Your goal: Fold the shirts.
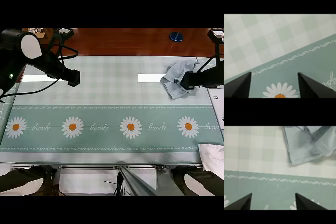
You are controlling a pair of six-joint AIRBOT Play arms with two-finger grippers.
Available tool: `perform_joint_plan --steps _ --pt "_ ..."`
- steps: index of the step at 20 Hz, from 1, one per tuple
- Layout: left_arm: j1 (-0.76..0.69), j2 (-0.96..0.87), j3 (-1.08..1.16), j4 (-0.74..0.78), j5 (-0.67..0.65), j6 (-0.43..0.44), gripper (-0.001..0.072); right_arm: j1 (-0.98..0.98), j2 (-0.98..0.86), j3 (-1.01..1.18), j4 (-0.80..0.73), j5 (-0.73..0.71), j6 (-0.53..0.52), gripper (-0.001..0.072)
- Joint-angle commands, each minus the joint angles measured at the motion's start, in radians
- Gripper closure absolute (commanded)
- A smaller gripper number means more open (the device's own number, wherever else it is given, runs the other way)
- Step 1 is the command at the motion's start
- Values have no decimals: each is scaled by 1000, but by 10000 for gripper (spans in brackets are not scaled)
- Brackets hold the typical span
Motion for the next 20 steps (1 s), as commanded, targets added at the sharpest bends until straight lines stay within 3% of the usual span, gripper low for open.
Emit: perform_joint_plan --steps 1,7,14,17,20 --pt "0 -1 1 0 0 0 -6 0 0 0 0 0 0 111" --pt "0 -1 1 0 0 0 -6 0 0 0 6 -36 0 112" --pt "0 -45 1 1 25 0 -6 0 -17 -2 -97 -303 18 132" --pt "1 -78 1 2 72 1 -6 -19 -103 -2 -341 -504 185 132" --pt "0 -77 11 2 89 0 -6 -117 -256 20 -333 -564 260 121"
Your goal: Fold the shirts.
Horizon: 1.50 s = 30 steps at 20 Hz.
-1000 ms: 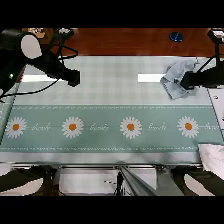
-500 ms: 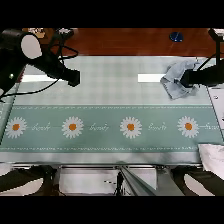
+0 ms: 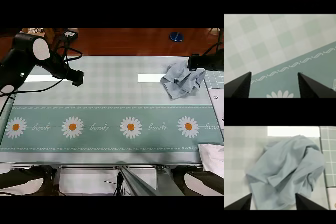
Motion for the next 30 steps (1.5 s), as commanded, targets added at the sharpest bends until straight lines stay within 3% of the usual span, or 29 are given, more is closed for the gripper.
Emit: perform_joint_plan --steps 1,7,12,16,17,19,25,27,30 --pt "0 -5 18 1 21 0 -6 -93 -156 23 -42 -123 95 113" --pt "0 64 43 -27 -7 -5 -6 -264 -402 88 227 -165 95 110" --pt "0 85 43 -106 -21 -4 -6 -290 -504 88 294 -289 95 111" --pt "0 85 43 -114 -20 -4 -6 -289 -578 89 449 -357 85 141" --pt "0 84 43 -113 -20 -4 -6 -289 -587 88 497 -367 66 240" --pt "0 84 43 -112 -19 -3 -5 -289 -582 89 600 -377 -29 691" --pt "0 123 117 -114 -21 -4 -5 -289 -328 246 662 -199 -359 687" --pt "0 159 198 -114 -22 -4 -5 -289 -200 320 669 -136 -412 687" --pt "0 237 337 -114 -21 -47 -5 -287 -11 390 763 -140 -411 687"
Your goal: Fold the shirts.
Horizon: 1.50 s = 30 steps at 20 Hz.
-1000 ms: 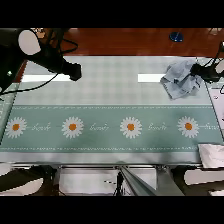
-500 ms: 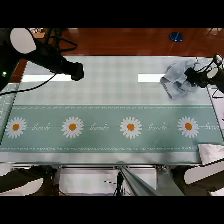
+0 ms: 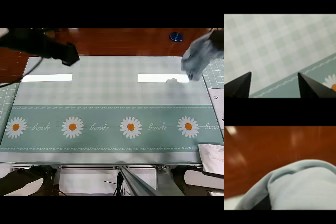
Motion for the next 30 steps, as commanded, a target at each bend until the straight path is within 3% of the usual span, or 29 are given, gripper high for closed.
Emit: perform_joint_plan --steps 1,6,12,15,19,24,28,29,30 --pt "0 91 151 -6 2 -43 -5 8 211 89 109 41 -58 687" --pt "0 301 236 -67 -6 -88 -5 37 436 145 150 104 -58 687" --pt "0 449 233 -43 -270 -174 -4 37 533 132 241 603 -29 688" --pt "0 445 230 -13 -359 -173 -4 37 512 16 338 726 -27 688" --pt "0 434 172 -10 -361 -173 -4 274 502 -243 223 695 -25 688" --pt "0 434 -3 -10 -361 -173 -4 784 367 -448 51 381 56 688" --pt "0 434 -176 -10 -360 -173 -4 968 147 -449 23 186 153 686" --pt "0 434 -221 -10 -360 -172 -4 980 100 -449 23 163 153 645" --pt "0 434 -264 -10 -354 -172 -4 981 67 -449 23 154 153 499"
